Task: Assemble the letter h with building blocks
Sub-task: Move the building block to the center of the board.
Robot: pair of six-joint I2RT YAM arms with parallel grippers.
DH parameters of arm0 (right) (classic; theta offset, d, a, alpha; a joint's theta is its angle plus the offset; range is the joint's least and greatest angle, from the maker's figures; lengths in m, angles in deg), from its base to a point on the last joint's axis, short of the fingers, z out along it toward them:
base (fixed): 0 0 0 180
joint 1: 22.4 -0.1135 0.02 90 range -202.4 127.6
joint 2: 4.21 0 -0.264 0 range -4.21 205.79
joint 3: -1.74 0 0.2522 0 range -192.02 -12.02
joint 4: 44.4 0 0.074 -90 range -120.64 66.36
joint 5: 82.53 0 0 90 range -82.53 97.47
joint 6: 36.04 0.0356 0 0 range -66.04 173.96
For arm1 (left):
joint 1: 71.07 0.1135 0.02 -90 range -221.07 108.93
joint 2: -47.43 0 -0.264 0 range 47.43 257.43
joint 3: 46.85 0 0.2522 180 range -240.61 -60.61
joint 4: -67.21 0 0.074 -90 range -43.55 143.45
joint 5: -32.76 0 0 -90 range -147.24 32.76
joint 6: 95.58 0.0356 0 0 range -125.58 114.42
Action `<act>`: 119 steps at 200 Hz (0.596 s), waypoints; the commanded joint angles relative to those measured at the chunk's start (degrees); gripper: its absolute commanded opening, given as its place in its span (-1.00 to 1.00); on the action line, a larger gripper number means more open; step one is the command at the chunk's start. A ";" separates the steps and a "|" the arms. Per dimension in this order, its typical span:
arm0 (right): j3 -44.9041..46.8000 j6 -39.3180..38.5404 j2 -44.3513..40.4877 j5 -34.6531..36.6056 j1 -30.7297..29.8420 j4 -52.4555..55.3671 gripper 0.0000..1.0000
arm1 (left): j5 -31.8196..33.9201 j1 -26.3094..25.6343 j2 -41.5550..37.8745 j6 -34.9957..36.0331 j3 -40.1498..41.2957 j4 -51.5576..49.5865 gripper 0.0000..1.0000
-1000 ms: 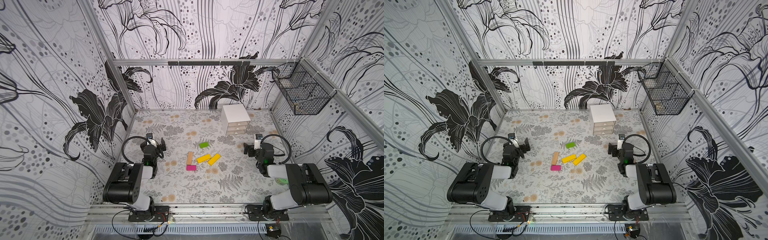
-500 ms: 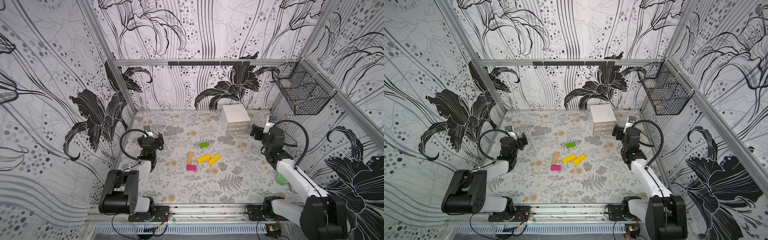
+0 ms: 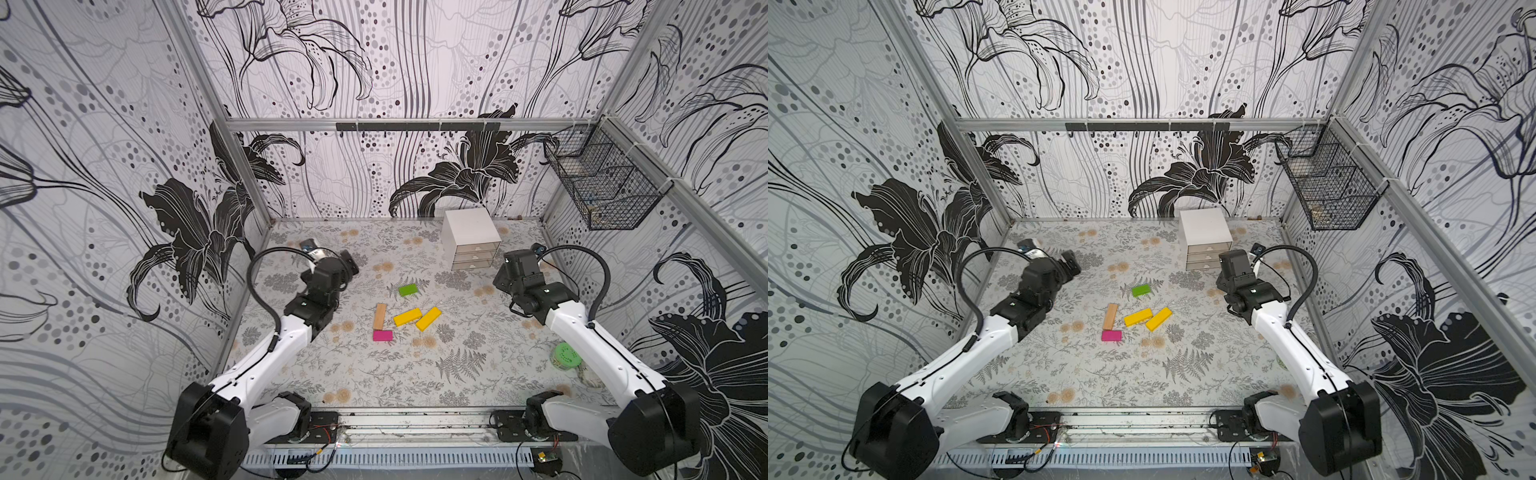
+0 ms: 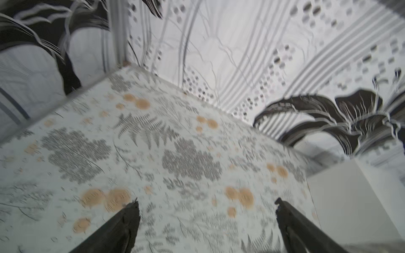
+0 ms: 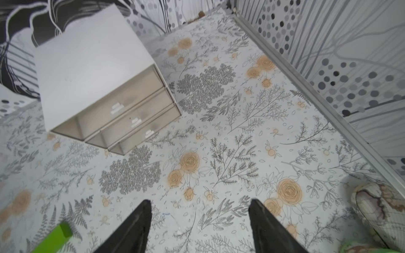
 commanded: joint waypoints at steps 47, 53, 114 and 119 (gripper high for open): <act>1.54 0.58 3.04 2.27 -18.38 5.65 0.39 | 7.50 -12.11 -2.18 -2.66 7.70 1.21 0.98; 1.85 1.69 3.45 3.72 -19.69 5.57 0.40 | 5.49 -12.21 -2.39 -2.87 9.29 2.99 0.98; 1.60 8.52 8.25 11.96 -28.49 3.00 0.48 | -2.57 -12.08 -2.78 -5.83 14.93 6.22 0.98; 1.55 8.59 8.19 11.86 -28.49 2.94 0.48 | -2.62 -12.12 -2.64 -5.81 14.81 5.74 0.98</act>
